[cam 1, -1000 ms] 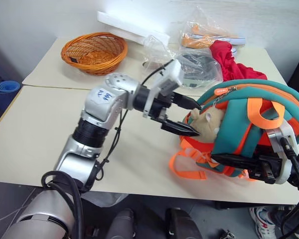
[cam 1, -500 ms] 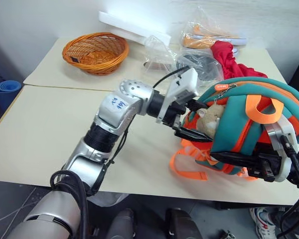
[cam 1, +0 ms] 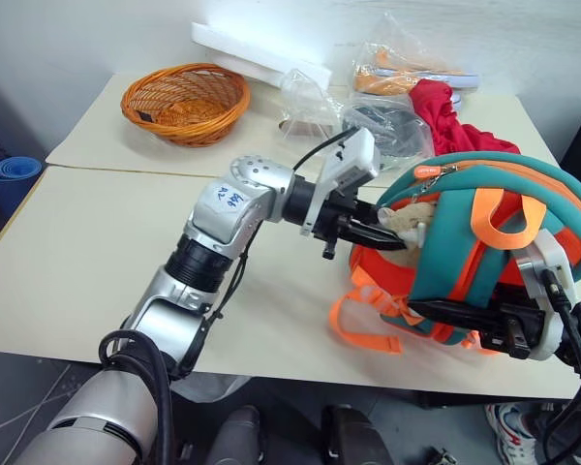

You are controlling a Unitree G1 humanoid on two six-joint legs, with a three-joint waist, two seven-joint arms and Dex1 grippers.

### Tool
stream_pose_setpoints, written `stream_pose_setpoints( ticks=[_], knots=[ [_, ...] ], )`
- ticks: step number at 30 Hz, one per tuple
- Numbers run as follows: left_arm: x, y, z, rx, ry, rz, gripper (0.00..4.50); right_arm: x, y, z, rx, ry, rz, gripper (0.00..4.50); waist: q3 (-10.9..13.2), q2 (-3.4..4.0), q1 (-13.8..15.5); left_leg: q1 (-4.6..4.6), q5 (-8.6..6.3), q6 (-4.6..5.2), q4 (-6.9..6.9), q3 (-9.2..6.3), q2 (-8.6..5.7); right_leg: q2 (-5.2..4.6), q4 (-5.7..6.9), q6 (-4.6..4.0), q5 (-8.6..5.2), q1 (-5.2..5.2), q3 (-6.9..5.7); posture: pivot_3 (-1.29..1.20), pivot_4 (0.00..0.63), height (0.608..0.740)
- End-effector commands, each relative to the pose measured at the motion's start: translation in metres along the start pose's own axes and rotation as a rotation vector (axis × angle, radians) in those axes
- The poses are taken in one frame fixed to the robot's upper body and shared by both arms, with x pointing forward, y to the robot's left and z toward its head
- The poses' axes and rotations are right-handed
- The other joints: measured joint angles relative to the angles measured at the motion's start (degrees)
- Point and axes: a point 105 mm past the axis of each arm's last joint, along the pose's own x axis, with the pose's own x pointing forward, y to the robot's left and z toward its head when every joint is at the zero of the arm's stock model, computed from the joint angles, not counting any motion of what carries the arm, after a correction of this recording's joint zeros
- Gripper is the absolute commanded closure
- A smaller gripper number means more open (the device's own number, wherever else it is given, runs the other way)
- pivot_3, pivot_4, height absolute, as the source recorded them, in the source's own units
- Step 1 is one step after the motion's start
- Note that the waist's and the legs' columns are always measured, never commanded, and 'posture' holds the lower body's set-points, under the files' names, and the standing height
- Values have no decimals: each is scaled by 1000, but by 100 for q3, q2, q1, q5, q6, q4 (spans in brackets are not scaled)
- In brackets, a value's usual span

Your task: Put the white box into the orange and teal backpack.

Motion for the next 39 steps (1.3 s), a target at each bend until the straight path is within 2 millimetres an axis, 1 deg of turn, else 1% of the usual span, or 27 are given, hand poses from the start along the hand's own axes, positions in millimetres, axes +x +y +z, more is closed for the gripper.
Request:
stream_pose_setpoints(
  ticks=[1,3,5,7,8,9,10,11,13,14,16,18,21,24,28,30,31,33,34,36,37,39],
  knots=[
    [-24,7,16,89,22,32,3936,-6,2,10,-43,-34,-12,4500,0,0,-4,0,0,0,-1,0,1,1,0,0,0,0,0,0,150,740],
    [-44,15,17,126,83,64,4122,-9,1,10,-42,-36,-21,4500,0,0,-5,0,0,0,0,0,0,1,-1,0,0,0,-1,0,150,740],
    [-64,24,17,173,146,95,4136,-10,1,10,-40,-38,-24,4500,0,0,-15,0,0,0,0,2,-1,3,-3,0,0,-1,-1,0,150,740],
    [-79,35,15,208,197,142,4136,-11,1,9,-39,-38,-24,4500,0,0,-14,2,0,0,-3,2,-1,4,-4,-1,0,-1,-1,0,150,740],
    [-89,41,6,251,280,175,4136,-11,1,9,-37,-39,-25,4500,0,0,-1,2,0,0,-3,2,-1,4,-4,-1,0,-1,-2,0,150,740],
    [-101,48,-8,310,393,206,4136,-10,1,8,-34,-41,-25,4500,0,0,3,1,0,1,-2,2,-1,3,-4,-1,0,-1,-3,0,150,740],
    [-109,53,-23,373,500,220,4136,-10,1,7,-32,-41,-25,4500,0,0,-8,1,0,1,-2,2,-2,3,-8,-1,0,-1,-3,0,150,740],
    [-112,56,-35,417,571,217,4136,-10,1,6,-31,-41,-25,4500,0,0,-13,4,-1,1,-4,6,-2,2,-13,-1,0,-1,0,0,150,740],
    [-110,63,-54,499,656,225,4136,-10,0,5,-30,-42,-26,4500,0,0,6,7,-1,2,-6,9,-2,2,-12,-1,0,-1,0,0,150,740],
    [-108,66,-59,529,677,229,4136,-10,0,5,-29,-43,-27,4500,0,0,13,5,-1,2,-5,8,-1,1,-8,-1,0,-1,-1,0,150,740],
    [-106,73,-64,585,703,263,4136,-11,-1,5,-29,-45,-30,4500,0,-2,38,-1,-5,10,1,6,-3,-4,-4,1,0,0,-3,0,150,740],
    [-100,79,-61,613,668,304,4136,-12,-2,5,-29,-43,-34,4500,0,-3,39,-8,-8,15,5,4,-4,-6,-3,5,3,0,-4,0,150,740],
    [-91,82,-52,600,582,323,4136,-14,-5,6,-32,-46,-48,4500,0,-3,29,-10,-14,26,8,8,-9,-12,-6,8,5,0,-6,0,150,740],
    [-81,82,-35,557,457,335,4136,-14,-6,8,-47,-63,-57,4500,1,-3,21,-9,-14,26,9,11,-9,-12,-5,9,5,-1,-8,0,150,740],
    [-76,77,-8,461,295,303,4136,-12,-6,10,-50,-81,-52,4500,0,-3,-8,-9,-13,24,10,11,-6,-5,1,10,5,-4,-9,0,150,740],
    [-78,75,11,422,222,296,4136,-12,-5,11,-51,-87,-45,4500,1,-3,-12,-9,-13,24,11,12,-4,-2,2,10,5,-5,-9,0,150,740],
    [-80,75,17,414,210,300,4136,-12,-5,12,-50,-97,-43,4500,1,-3,-10,-9,-12,24,10,12,-4,-1,2,9,5,-6,-9,0,150,740],
    [-88,76,12,461,299,304,4136,-17,-3,22,-31,-162,-22,4500,0,-3,-11,-8,-12,23,10,11,-4,0,2,10,5,-5,-10,0,150,740],
    [-95,77,0,506,390,307,4136,-20,1,30,-23,-213,2,4500,0,-3,-18,-8,-12,23,9,13,-4,0,0,10,5,-5,-9,0,150,740],
    [-100,77,-18,551,495,294,4136,-25,7,43,-15,-283,40,4500,0,-2,-24,-2,-12,22,6,17,-4,-1,2,9,5,-5,-5,0,150,740],
    [-102,77,-24,561,520,288,4136,-26,9,46,-12,-303,51,4500,0,-2,-20,-1,-10,19,3,18,-3,-1,2,10,5,-5,-5,0,150,740],
    [-98,72,-43,599,578,234,4136,-31,12,53,-5,-346,63,4500,0,-2,6,-1,-9,17,2,16,2,-1,3,10,5,-4,-7,0,150,740]
  ],
)
